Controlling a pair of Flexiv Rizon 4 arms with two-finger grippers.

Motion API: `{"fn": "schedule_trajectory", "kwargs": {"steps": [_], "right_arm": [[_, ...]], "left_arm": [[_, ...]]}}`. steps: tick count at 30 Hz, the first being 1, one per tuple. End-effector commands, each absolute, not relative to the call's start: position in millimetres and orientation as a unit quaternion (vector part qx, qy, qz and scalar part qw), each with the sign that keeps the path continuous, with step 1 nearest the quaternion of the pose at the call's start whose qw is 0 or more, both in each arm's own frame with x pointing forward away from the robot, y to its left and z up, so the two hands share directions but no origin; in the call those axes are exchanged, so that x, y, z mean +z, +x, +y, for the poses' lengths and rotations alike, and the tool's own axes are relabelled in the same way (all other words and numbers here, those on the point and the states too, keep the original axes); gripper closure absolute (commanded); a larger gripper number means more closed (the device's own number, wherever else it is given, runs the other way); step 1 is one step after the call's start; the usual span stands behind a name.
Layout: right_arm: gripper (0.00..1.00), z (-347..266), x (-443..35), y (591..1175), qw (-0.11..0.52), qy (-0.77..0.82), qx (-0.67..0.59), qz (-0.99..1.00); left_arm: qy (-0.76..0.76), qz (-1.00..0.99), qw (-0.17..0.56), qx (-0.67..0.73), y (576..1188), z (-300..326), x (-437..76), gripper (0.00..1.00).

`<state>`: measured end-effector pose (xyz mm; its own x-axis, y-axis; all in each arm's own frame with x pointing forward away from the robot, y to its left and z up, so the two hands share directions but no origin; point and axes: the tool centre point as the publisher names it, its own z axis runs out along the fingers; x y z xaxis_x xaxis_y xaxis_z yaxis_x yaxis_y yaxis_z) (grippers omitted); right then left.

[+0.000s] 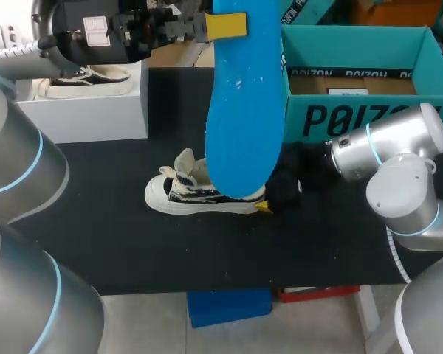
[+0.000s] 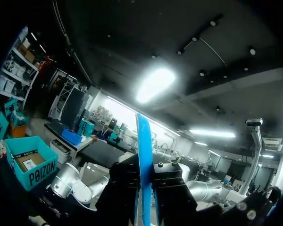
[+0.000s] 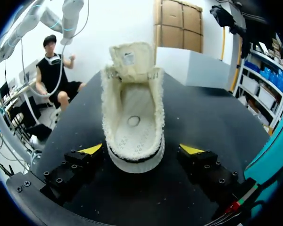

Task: Take the shoe out of the shoebox, open the shoe tongue, remove and reinsert the insole, then place the shoe into the shoebox

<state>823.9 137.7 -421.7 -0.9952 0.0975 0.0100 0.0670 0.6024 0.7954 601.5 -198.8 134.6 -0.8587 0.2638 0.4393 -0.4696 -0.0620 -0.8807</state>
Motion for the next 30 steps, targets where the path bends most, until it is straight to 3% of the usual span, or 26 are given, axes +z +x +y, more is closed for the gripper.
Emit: {"fn": "schedule_trajectory", "kwargs": {"steps": [1,6,16,30], "right_arm": [[0.0,130.0,-400.6,829.8,-0.024,0.023,0.341,0.939],[0.0,127.7,-393.4,829.3,-0.034,0.01,0.268,0.963],[0.0,130.1,-382.8,826.9,0.015,0.015,0.151,0.988],[0.0,135.6,-381.6,828.3,0.014,-0.006,0.087,0.996]], "left_arm": [[0.082,-0.637,0.253,0.723,601.2,-199.9,134.5,1.0],[0.082,-0.637,0.253,0.723,601.2,-199.9,134.5,1.0],[0.082,-0.637,0.253,0.723,601.2,-199.9,134.5,1.0],[0.082,-0.637,0.253,0.723,601.2,-199.9,134.5,1.0]]}}
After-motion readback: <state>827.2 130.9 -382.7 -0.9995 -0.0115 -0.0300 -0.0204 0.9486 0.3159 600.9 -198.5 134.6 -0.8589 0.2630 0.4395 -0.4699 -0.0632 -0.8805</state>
